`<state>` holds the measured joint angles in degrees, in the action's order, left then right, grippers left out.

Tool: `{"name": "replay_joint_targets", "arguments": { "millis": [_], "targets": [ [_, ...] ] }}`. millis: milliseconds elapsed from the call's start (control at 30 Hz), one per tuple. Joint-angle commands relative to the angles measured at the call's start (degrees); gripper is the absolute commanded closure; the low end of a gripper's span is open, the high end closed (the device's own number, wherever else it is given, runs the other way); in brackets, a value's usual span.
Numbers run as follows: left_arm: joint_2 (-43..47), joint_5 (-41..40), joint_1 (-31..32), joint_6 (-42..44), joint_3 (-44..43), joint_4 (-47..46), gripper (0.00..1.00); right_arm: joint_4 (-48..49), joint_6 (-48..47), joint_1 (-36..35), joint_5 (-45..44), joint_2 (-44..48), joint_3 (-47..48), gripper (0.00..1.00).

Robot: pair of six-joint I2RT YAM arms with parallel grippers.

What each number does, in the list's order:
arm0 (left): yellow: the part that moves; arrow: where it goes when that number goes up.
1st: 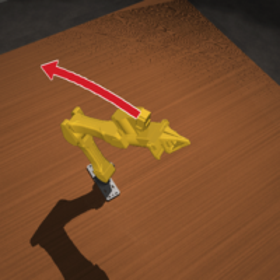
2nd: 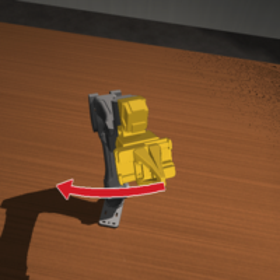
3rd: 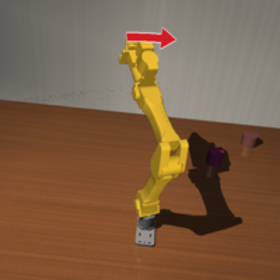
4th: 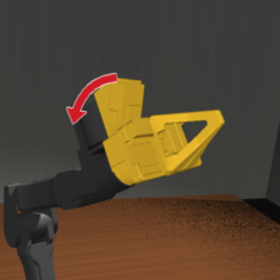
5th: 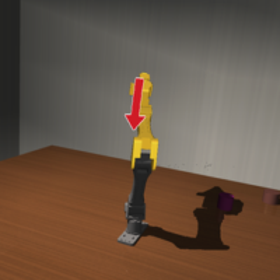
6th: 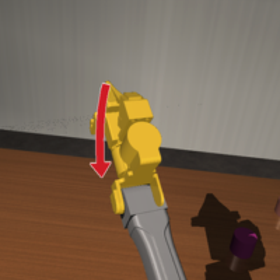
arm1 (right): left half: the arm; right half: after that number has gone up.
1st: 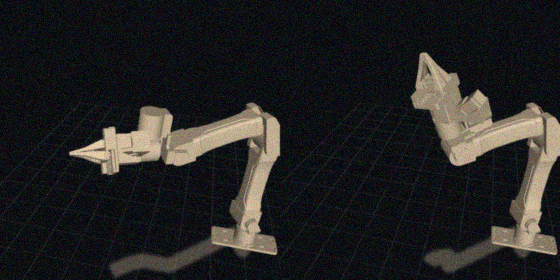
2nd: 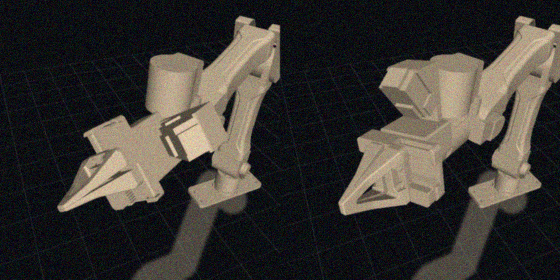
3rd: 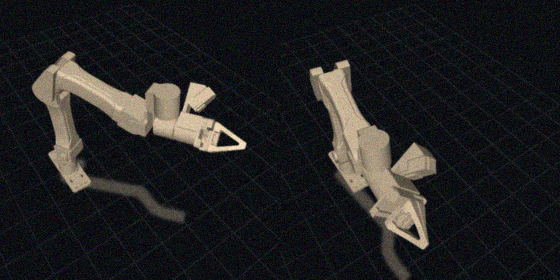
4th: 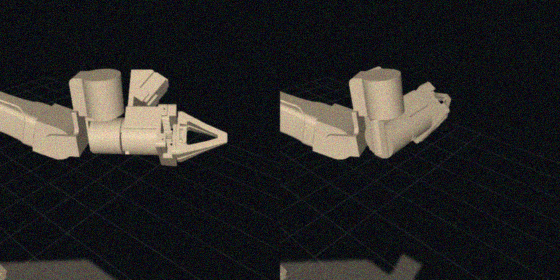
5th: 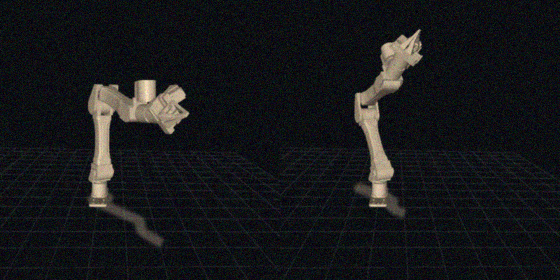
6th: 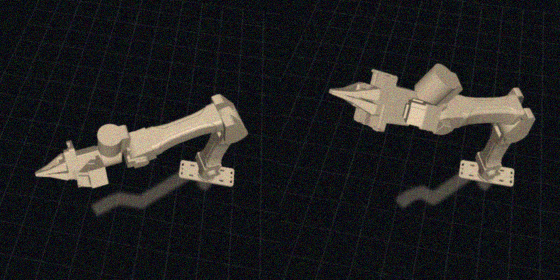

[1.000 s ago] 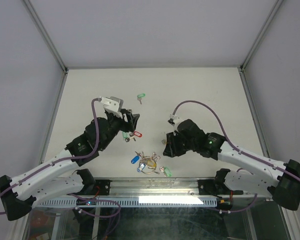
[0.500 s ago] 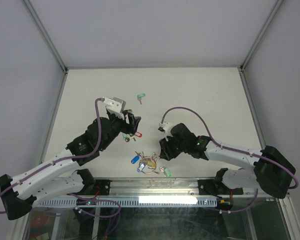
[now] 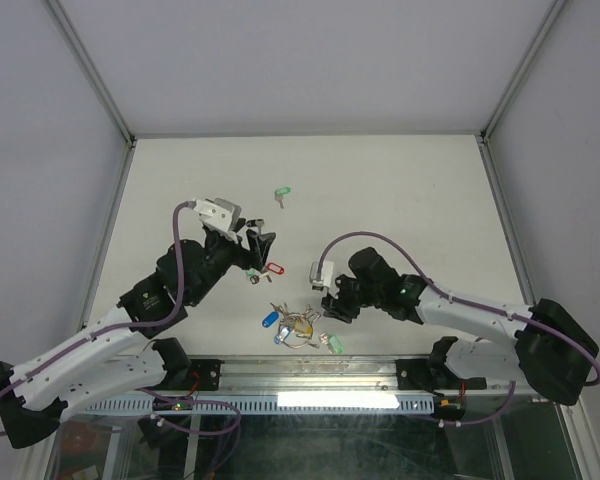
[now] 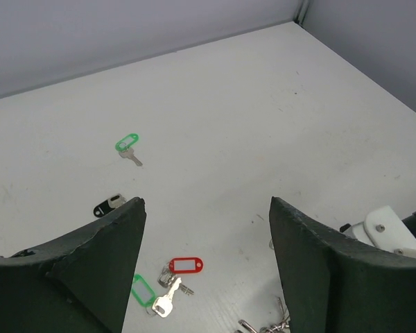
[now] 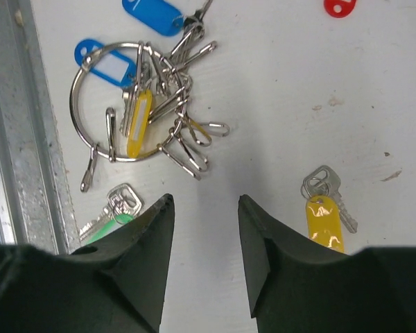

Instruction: Put the keys on the keyring

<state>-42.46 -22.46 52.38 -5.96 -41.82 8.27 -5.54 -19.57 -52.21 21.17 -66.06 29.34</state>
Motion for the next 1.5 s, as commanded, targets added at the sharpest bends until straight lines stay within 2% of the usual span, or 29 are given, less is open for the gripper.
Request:
{"name": "replay_joint_targets", "arguments": {
  "millis": [0, 600, 1467],
  "targets": [
    [2.4, 0.2, -0.8, 3.5, 0.5, -1.3, 0.29, -8.7, -15.1, 0.3, 2.2, -1.9, 4.4, 0.55],
    [11.6, -5.5, -0.8, 5.1, 1.4, 3.2, 0.27, -11.9, -23.8, 2.0, 8.4, -12.2, 8.7, 0.58],
    [10.3, -5.8, -0.8, 4.9, -0.1, 3.5, 0.27, -16.0, -28.1, -0.6, 10.4, -20.4, 15.0, 0.66]
  ]
}}
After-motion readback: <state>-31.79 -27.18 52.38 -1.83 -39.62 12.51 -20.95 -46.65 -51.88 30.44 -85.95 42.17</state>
